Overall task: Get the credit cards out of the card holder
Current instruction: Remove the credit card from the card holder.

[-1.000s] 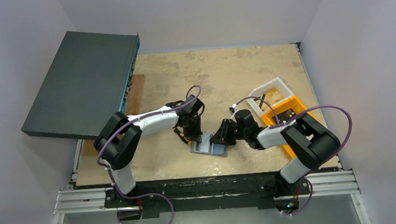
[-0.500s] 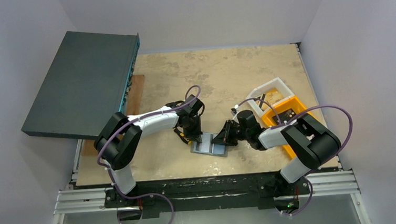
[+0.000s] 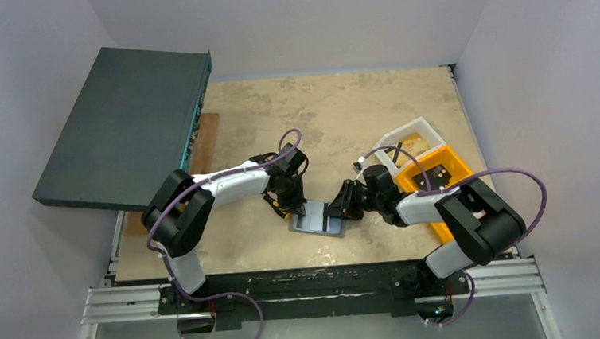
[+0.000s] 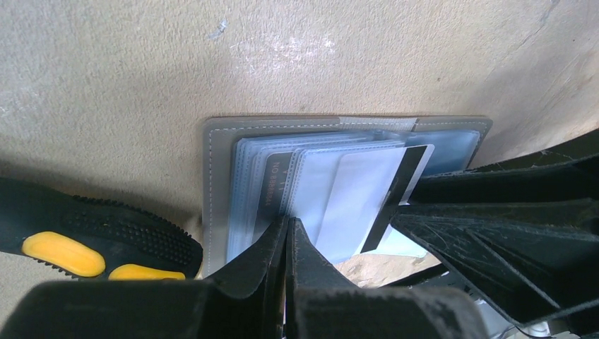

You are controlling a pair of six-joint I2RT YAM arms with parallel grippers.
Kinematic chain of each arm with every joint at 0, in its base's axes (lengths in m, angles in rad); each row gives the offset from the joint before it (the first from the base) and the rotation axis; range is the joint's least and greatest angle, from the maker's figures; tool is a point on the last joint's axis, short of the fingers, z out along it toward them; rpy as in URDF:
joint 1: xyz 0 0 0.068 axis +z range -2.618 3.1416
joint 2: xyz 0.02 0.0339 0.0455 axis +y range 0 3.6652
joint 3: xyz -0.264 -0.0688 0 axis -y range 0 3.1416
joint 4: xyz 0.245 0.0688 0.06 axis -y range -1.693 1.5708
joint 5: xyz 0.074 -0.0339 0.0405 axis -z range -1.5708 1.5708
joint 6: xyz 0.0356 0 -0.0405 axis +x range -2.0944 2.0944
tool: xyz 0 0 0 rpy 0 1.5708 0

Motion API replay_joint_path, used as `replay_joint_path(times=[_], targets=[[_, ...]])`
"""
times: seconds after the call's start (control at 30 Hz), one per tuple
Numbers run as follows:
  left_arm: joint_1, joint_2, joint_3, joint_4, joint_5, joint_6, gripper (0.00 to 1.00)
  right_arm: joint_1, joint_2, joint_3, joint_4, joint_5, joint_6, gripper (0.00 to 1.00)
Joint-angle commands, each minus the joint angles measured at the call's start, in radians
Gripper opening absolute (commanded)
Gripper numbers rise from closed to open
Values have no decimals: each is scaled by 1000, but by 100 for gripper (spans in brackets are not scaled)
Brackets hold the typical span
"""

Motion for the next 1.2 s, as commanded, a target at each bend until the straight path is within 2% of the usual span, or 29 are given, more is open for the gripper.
replay_joint_path(times=[0.0,0.07,0.13,0.3,0.43,0.53,0.7,0.8,0.9,1.0,1.17], targets=[[13,35,-46,-28,-93,9,0,-9,41,-12,29,-9,-24,30],[13,35,-45,-25,-90,9,0,-9,64,-12,59,-19,-16,35],[13,35,-45,-25,-87,9,0,-9,91,-13,91,-31,-5,35],[12,36,-45,-20,-83,6,0,-9,142,-15,144,-56,16,30],[13,38,-44,-21,-82,3,0,-9,156,-28,167,-69,31,14],[13,36,-47,-29,-88,0,0,-13,131,-43,157,-54,35,5],[13,35,-52,-37,-101,-8,0,-40,63,-63,95,-26,10,0],[13,36,-51,-37,-104,-10,0,-56,19,-67,41,-11,-14,0],[15,37,-49,-38,-104,-8,0,-61,2,-65,12,-9,-32,12],[13,41,-46,-38,-101,-8,0,-61,17,-64,31,-26,-30,20],[12,40,-45,-34,-96,-6,0,-62,59,-67,97,-65,-9,24]])
